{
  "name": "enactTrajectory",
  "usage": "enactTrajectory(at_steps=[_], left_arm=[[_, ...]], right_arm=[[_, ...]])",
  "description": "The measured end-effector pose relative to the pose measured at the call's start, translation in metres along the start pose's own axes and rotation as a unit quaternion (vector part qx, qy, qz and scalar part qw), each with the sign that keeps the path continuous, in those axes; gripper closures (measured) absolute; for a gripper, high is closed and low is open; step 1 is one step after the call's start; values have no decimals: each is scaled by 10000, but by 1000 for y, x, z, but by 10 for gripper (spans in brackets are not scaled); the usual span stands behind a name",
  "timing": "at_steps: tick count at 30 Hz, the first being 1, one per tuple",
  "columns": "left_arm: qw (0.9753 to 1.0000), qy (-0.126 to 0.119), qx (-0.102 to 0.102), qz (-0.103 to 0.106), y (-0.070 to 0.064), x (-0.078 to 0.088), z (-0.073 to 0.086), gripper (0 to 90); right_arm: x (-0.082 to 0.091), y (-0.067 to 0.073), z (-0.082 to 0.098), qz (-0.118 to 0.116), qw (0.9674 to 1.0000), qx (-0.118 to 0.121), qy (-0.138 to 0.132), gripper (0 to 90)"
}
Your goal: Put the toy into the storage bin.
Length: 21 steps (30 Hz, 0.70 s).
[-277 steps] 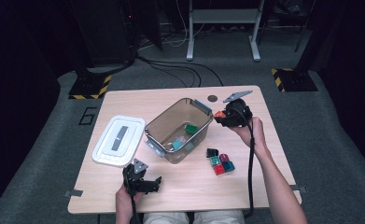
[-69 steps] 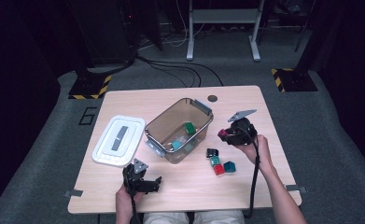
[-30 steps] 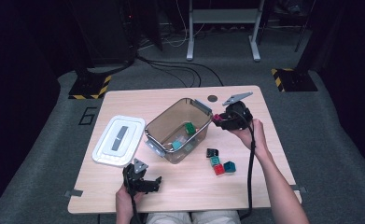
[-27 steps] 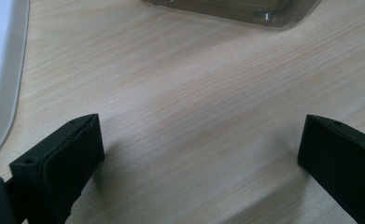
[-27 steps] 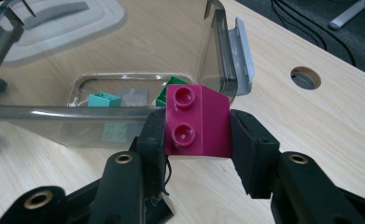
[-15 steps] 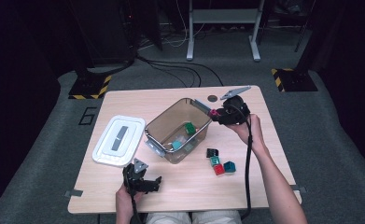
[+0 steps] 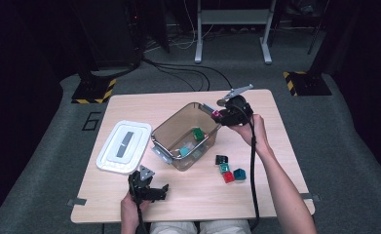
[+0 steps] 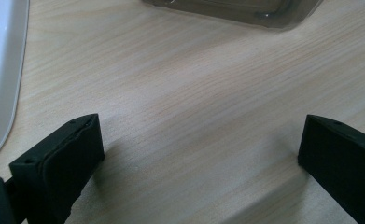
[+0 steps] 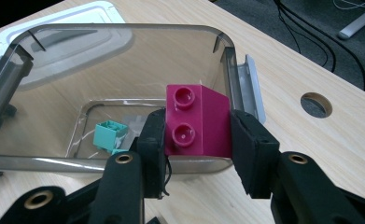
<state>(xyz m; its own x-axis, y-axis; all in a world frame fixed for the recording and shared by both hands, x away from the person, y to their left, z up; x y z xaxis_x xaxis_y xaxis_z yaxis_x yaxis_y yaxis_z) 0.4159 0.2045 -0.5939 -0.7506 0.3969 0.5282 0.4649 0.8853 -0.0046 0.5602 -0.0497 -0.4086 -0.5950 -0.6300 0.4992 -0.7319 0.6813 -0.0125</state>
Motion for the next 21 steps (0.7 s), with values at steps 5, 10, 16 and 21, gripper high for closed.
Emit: enactTrajectory(at_steps=[5, 10, 16, 21], left_arm=[[10000, 10, -7, -1, 0, 0, 0, 0], [10000, 10, -7, -1, 0, 0, 0, 0], [10000, 8, -6, -1, 0, 0, 0, 0], [10000, 11, -10, 4, 0, 0, 0, 0]], right_arm=[[-7, 2, -3, -42, 10000, 1, 27, 585], [-15, 5, -4, -78, 9999, -41, 74, 585], [-26, 12, -4, -155, 9997, -10, 182, 585], [-32, 16, -2, -184, 9995, 15, 242, 585]])
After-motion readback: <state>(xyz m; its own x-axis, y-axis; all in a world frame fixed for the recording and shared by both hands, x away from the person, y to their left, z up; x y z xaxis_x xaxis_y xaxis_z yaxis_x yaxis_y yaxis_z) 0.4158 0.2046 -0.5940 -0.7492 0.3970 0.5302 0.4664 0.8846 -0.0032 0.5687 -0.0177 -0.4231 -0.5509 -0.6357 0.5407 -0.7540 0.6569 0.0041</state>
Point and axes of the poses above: each handheld gripper's, and its own axes: x roughly backward along the jaws, z roughly out of its underside, y roughly to its left, the point moved 9 cm from there along -x, roughly forward along the jaws, and after that the axes turned 12 degrees about -y, right-handed, at the moved point
